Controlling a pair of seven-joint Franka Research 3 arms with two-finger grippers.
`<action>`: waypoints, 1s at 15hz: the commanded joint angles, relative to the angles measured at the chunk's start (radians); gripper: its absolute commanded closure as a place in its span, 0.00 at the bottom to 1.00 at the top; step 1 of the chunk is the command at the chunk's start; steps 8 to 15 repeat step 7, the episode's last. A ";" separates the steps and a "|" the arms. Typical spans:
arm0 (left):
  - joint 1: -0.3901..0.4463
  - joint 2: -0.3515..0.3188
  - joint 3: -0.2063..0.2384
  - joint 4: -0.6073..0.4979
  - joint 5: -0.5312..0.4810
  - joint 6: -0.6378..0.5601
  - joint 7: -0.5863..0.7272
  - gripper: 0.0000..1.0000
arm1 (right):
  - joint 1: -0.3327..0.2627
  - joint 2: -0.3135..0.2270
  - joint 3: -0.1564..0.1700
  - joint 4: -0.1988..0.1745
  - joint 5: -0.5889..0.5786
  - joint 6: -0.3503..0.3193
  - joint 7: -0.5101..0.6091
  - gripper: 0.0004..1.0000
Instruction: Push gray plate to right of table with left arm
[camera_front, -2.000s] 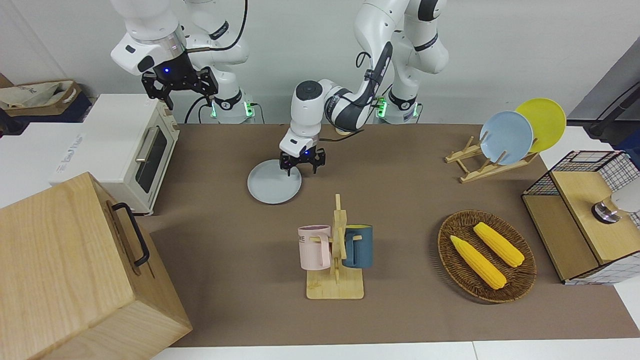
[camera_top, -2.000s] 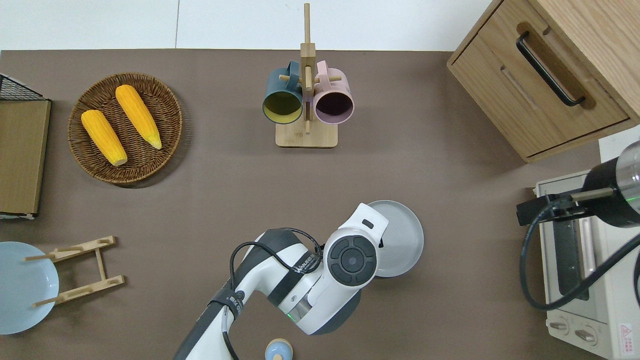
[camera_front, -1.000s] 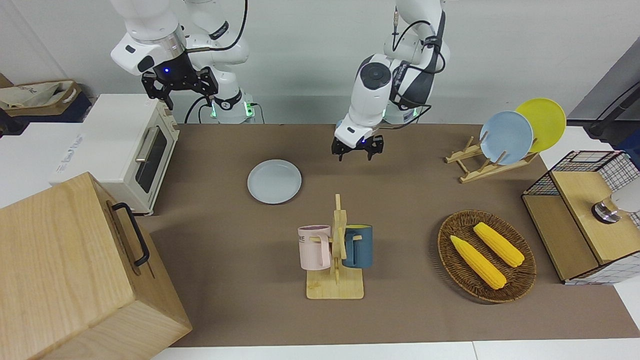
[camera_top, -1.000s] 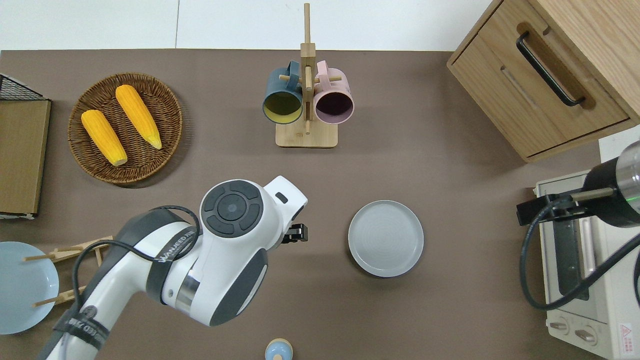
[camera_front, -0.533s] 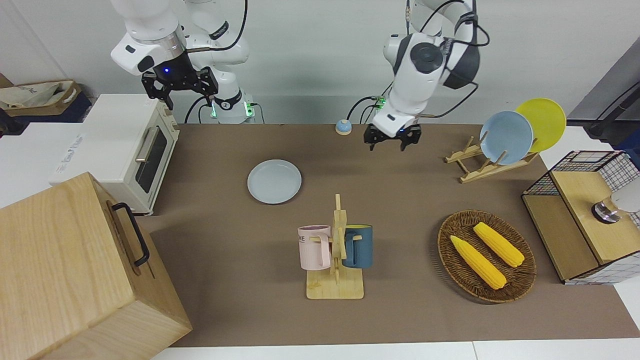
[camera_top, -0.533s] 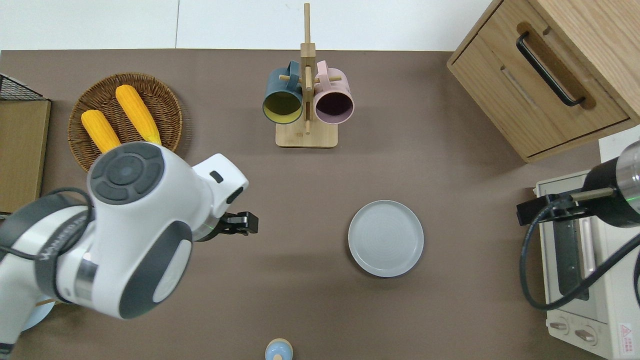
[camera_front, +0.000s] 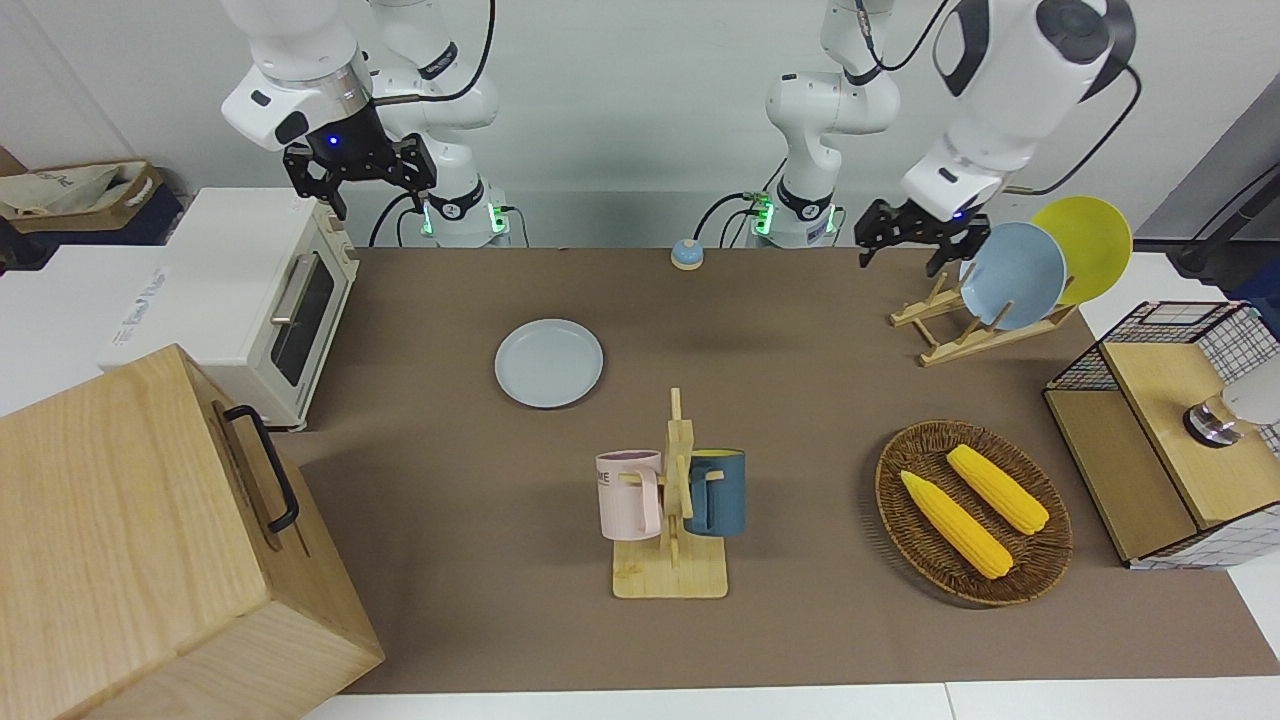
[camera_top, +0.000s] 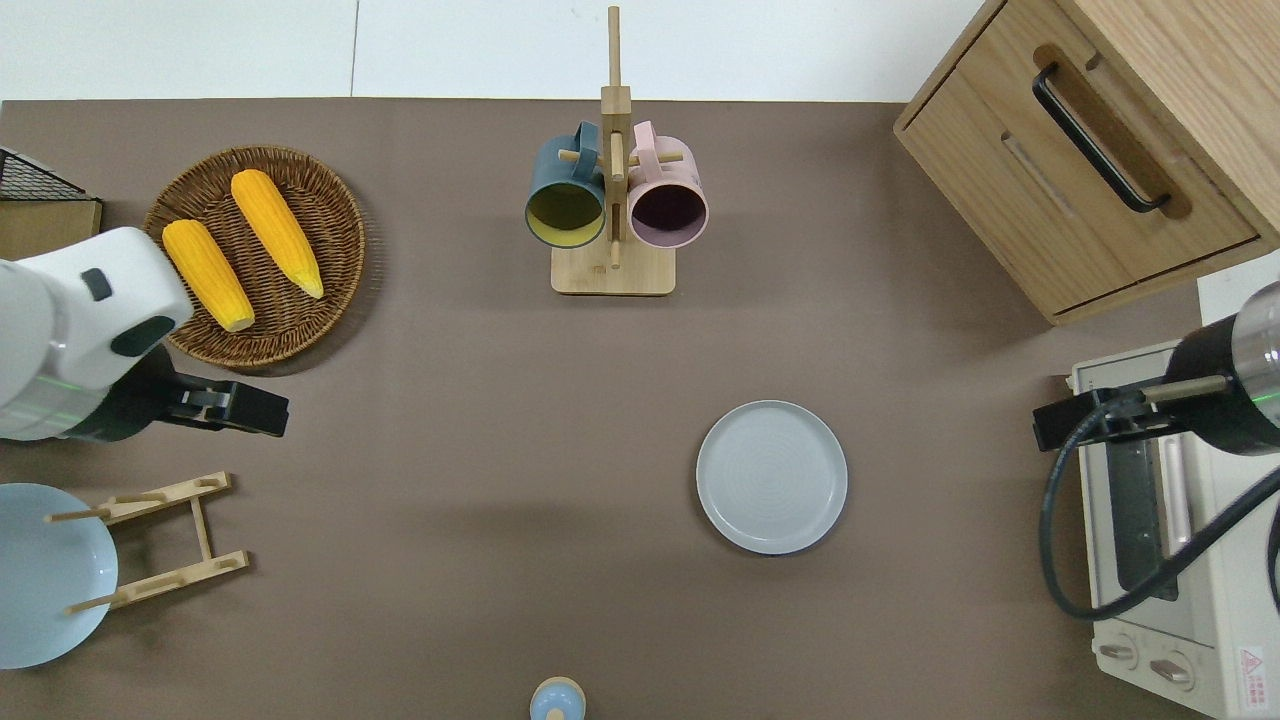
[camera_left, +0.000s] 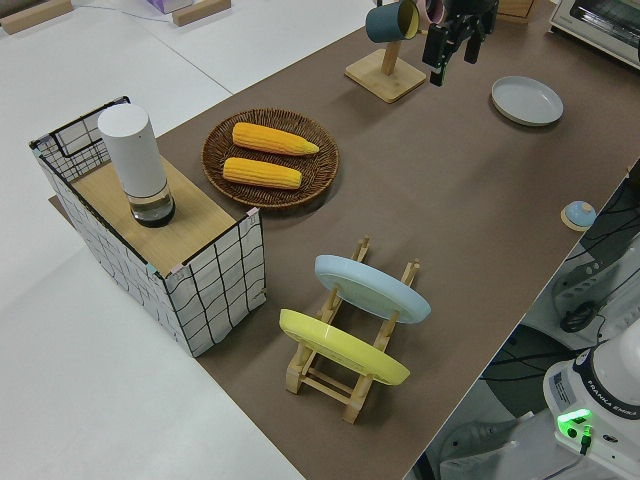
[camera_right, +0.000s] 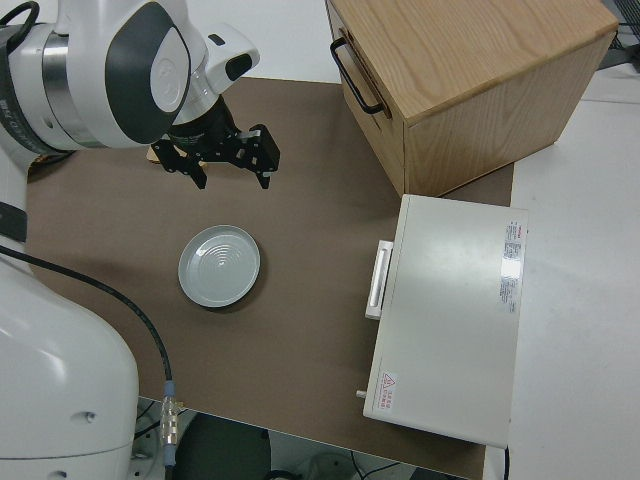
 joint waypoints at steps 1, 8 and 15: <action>0.010 0.005 0.069 0.086 0.001 -0.050 0.113 0.00 | -0.019 -0.002 0.016 0.009 0.004 -0.016 0.013 0.02; -0.001 0.006 0.066 0.123 0.094 -0.046 0.105 0.00 | -0.019 -0.002 0.016 0.009 0.004 -0.016 0.013 0.02; -0.001 0.006 0.066 0.123 0.094 -0.046 0.105 0.00 | -0.019 -0.002 0.016 0.009 0.004 -0.016 0.013 0.02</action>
